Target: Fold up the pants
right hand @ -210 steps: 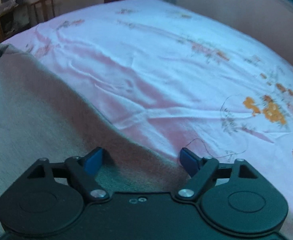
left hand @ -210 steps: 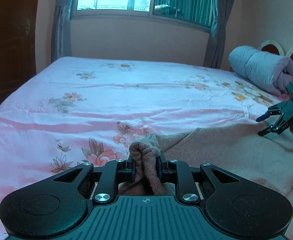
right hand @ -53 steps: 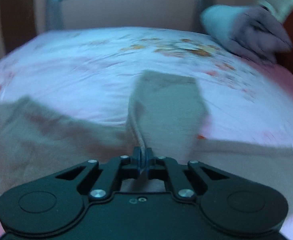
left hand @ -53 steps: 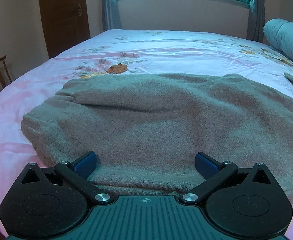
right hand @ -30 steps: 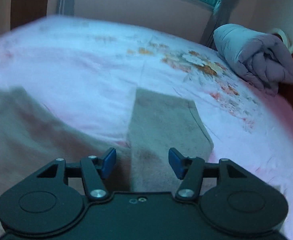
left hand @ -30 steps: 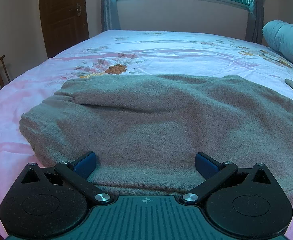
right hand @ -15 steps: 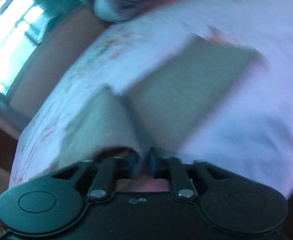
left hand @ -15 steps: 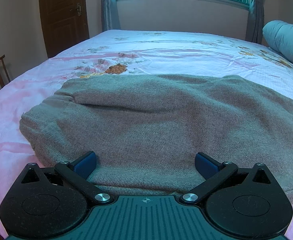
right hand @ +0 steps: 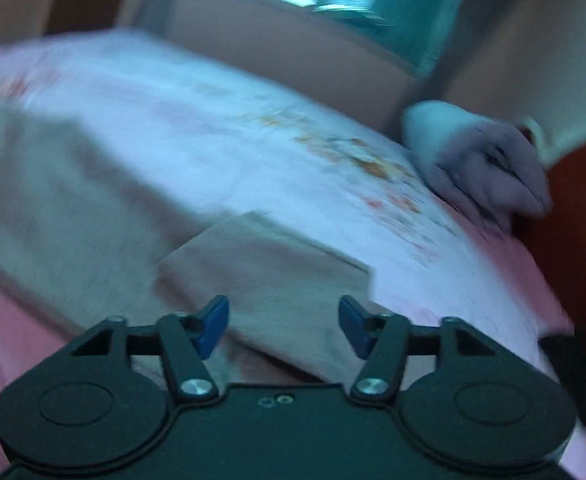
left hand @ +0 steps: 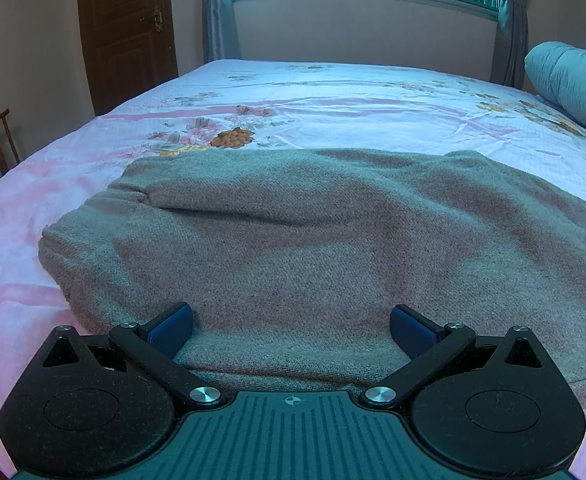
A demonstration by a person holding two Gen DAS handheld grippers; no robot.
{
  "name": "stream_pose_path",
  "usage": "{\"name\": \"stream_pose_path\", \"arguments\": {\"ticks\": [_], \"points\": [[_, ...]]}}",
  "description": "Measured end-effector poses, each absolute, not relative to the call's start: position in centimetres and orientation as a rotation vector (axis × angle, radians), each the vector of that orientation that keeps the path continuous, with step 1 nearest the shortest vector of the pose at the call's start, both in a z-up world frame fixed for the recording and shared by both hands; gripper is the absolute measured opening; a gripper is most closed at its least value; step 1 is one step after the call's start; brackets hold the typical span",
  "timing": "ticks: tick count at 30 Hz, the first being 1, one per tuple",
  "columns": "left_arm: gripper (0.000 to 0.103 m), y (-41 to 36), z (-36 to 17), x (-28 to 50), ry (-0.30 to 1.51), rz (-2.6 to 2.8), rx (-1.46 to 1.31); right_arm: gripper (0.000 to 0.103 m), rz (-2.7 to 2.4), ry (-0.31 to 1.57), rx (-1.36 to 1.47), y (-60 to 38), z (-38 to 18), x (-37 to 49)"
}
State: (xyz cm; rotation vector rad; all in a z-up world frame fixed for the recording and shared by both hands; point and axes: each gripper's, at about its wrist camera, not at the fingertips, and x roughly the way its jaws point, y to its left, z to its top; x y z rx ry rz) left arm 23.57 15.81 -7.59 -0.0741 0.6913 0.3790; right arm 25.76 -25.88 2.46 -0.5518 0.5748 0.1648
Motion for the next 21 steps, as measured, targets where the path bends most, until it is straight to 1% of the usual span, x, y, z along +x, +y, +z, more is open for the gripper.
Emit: {"name": "stream_pose_path", "arguments": {"ticks": [2, 4, 6, 12, 13, 15, 21], "points": [[0.103, 15.9, -7.6, 23.5, 0.687, 0.379, -0.085, 0.043, 0.210, 0.592, -0.613, -24.0, 1.5, 26.6], [0.103, 15.9, -7.5, 23.4, 0.682, 0.384, -0.092, 0.037, 0.236, 0.617, -0.620, -23.0, 1.0, 27.3], [0.103, 15.7, -7.3, 23.2, 0.671, 0.406, -0.095, 0.034, 0.252, 0.632, -0.621, -22.1, 0.4, 27.8], [0.103, 15.5, -7.2, 23.2, 0.671, 0.433, -0.101, 0.032, 0.268, 0.675, -0.659, -20.6, -2.0, 29.0], [0.103, 15.6, -7.3, 23.2, 0.674, 0.430, -0.100, 0.023, 0.257, 0.682, -0.633, -20.8, -2.0, 29.3], [0.103, 15.7, -7.3, 23.2, 0.674, 0.427, -0.104, 0.001, 0.243, 0.709, -0.561, -21.4, -1.8, 30.0], [0.103, 15.9, -7.4, 23.3, 0.678, 0.427, -0.106, 0.000, 0.193, 0.632, -0.438, -23.5, 0.3, 29.3]]}}
